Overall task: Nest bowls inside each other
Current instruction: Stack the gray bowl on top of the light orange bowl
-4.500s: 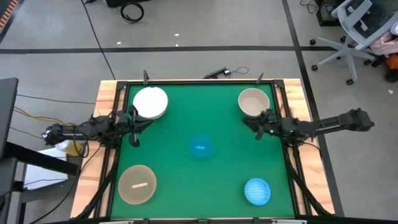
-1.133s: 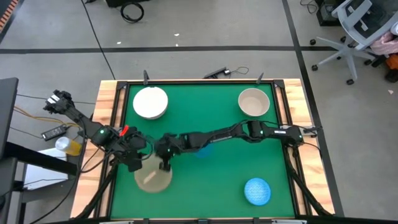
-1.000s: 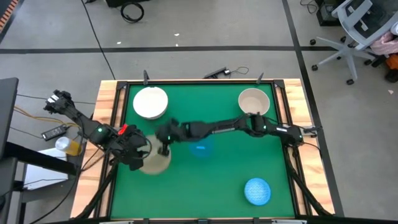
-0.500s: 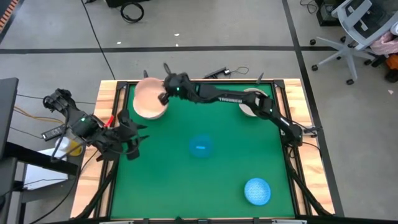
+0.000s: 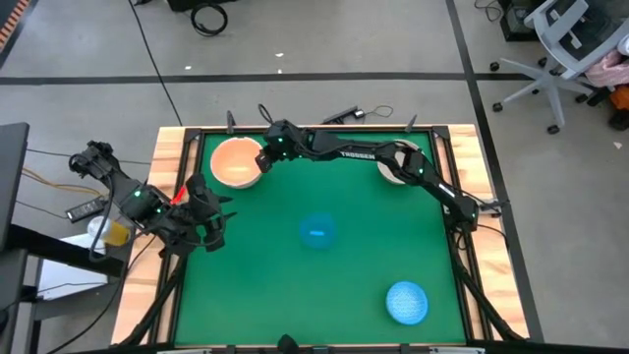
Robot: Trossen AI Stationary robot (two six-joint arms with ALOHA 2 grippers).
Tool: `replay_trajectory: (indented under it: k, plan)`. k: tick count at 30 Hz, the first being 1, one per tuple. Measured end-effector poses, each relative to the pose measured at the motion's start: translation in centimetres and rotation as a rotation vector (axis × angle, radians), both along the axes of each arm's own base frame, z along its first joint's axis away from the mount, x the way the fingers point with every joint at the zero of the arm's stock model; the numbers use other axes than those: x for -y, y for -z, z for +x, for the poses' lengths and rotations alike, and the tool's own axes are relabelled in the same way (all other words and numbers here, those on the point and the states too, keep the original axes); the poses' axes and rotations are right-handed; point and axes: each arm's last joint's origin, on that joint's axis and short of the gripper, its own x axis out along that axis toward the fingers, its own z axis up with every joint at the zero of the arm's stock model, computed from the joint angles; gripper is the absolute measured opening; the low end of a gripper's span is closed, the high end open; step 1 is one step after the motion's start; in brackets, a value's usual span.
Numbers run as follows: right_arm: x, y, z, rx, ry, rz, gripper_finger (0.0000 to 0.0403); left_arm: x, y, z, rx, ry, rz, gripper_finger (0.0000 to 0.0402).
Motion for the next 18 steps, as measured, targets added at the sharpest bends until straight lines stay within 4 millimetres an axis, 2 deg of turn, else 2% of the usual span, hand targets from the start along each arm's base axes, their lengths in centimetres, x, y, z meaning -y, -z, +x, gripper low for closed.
replay_trajectory:
  k: [3, 6, 12, 18]
  plan:
    - [-0.9, -2.0, -1.2, -0.091, -0.030, -0.052, 0.0102, 0.0, 0.0, 0.0, 0.016, -0.022, -0.022, 0.0176]
    - [-1.9, -3.3, -2.7, -0.239, -0.037, -0.105, 0.0112, 0.2, 1.5, 0.1, 0.023, -0.052, -0.010, 0.0176]
    - [-4.6, -3.1, -5.7, -0.530, -0.092, -0.074, 0.0115, 0.2, 7.0, -0.1, -0.026, -0.137, -0.045, 0.0176]
    - [-7.9, -2.0, -10.3, -0.574, -0.104, -0.041, 0.0114, 0.6, 11.9, -0.2, -0.007, -0.139, -0.088, 0.0176]
